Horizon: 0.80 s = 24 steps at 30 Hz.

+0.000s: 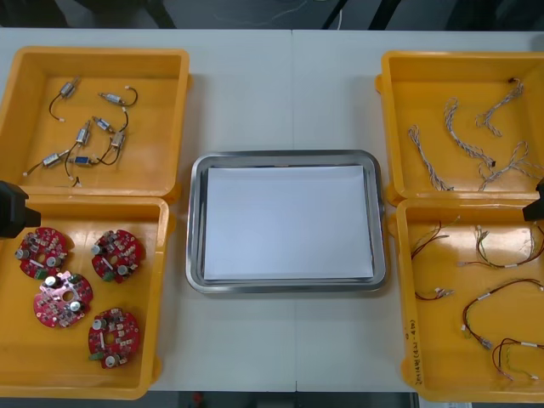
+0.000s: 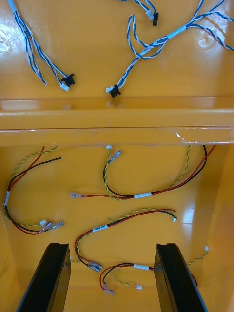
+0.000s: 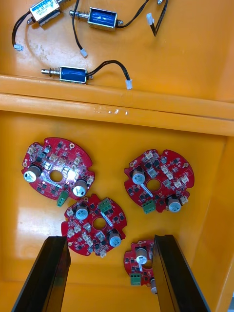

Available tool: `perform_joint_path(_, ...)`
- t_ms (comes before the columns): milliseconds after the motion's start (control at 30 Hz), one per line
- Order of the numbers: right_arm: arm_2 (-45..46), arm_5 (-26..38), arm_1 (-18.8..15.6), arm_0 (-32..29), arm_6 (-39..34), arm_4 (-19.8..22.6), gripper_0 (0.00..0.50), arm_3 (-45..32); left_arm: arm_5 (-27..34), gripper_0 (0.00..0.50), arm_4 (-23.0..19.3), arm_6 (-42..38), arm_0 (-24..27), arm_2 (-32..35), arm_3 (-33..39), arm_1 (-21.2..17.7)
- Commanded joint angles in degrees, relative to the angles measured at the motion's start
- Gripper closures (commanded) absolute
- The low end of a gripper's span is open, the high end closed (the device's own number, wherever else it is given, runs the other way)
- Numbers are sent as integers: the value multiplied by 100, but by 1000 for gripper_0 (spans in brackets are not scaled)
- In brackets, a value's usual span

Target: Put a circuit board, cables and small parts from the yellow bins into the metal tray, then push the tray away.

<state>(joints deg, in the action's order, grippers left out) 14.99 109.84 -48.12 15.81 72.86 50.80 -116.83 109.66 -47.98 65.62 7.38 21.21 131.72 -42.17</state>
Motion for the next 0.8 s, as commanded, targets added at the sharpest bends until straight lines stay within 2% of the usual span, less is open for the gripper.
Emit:
perform_joint_path(33, 171, 16, -241, 36, -114, 44, 0, -51, 34, 0, -36, 487, -105, 173, 170, -248)
perform_joint_path(800, 171, 16, -241, 36, -114, 44, 0, -51, 34, 0, -36, 487, -105, 173, 170, -248)
